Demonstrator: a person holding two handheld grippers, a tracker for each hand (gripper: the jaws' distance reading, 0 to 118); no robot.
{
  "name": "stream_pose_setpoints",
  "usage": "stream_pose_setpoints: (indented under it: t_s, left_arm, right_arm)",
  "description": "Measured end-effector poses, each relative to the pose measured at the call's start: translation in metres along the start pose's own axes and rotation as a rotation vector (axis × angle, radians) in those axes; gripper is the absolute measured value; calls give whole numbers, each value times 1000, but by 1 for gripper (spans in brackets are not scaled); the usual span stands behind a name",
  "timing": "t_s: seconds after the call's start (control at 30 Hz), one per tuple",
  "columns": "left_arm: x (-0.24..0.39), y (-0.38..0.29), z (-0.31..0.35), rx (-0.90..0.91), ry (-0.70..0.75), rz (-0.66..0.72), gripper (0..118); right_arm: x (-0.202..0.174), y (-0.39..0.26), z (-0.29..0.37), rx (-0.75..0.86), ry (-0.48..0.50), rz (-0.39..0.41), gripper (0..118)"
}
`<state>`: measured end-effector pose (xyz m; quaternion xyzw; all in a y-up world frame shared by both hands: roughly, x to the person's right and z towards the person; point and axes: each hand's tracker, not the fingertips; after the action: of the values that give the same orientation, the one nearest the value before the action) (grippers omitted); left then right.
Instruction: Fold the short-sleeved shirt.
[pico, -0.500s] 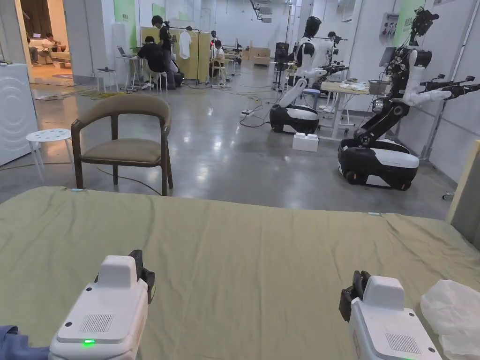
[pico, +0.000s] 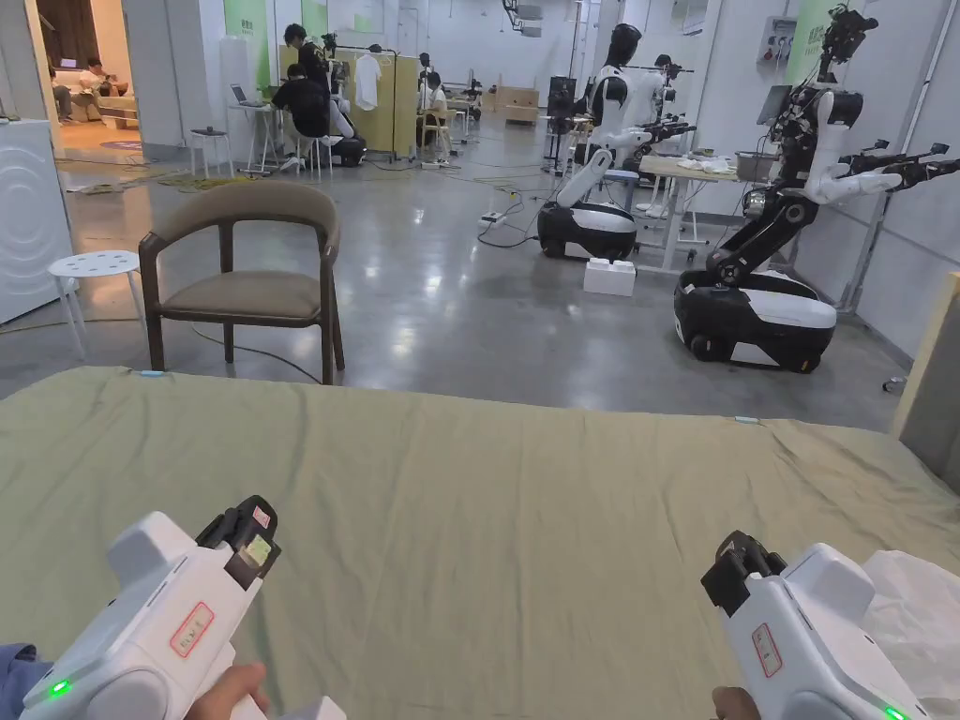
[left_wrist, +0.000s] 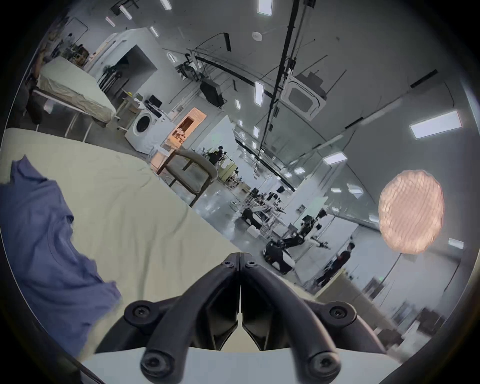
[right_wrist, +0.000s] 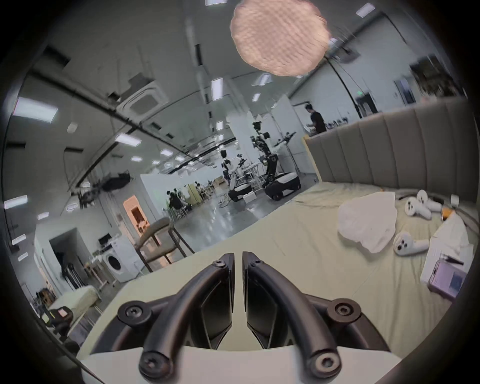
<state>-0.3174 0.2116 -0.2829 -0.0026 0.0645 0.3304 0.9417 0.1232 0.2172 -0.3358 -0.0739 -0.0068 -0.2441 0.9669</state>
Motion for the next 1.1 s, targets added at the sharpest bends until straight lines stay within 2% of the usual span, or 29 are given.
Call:
stream_pose_setpoints:
  t_s: [0.03,0.13,0.2,0.23,0.27,0.3,0.33,0.37,0.47,0.53,0.6,0.7,0.8,0.9,0.97,1.1]
  left_arm:
    - [11,-1,0,-21,24,-210,0]
    - [41,-16,-1,-52,98,-875,0]
    - [48,-30,-3,-60,133,-1240,0]
    - [51,-37,-5,-52,180,-1400,0]
    - [49,-43,-7,-36,210,-1522,0]
    - [47,-45,-7,-29,212,-1608,0]
    - [44,-46,-6,-23,199,-1660,0]
    - [41,-46,-4,-26,182,-1684,0]
    - [39,-47,-2,-35,180,-1674,0]
    - [37,-41,1,-51,159,-1528,0]
    - [37,-32,2,-66,138,-1261,0]
    - [27,-16,2,-59,118,-828,0]
    - [19,-8,4,-16,118,-574,0]
    - [21,-5,12,2,78,-438,0]
    - [23,-5,14,8,69,-436,0]
    - [24,2,14,22,50,-455,0]
  right_arm:
    - [-7,0,-2,-6,25,136,4]
    - [-40,-12,-4,-6,96,812,4]
    - [-50,-30,-1,50,135,1186,4]
    - [-53,-39,0,76,104,1364,4]
    - [-54,-48,3,126,61,1523,4]
    - [-52,-54,5,176,46,1632,4]
    - [-49,-57,8,191,73,1672,4]
    - [-48,-57,10,176,112,1670,5]
    - [-46,-53,11,135,91,1576,5]
    - [-45,-48,11,114,72,1457,5]
    - [-43,-40,7,76,68,1277,5]
    - [-38,-27,3,3,42,933,5]
    - [-28,-17,1,-28,-6,629,5]
    - [-19,-13,-1,-38,-14,433,4]
    - [-13,-11,-2,-32,-20,369,4]
    - [-12,-10,2,-9,-31,389,4]
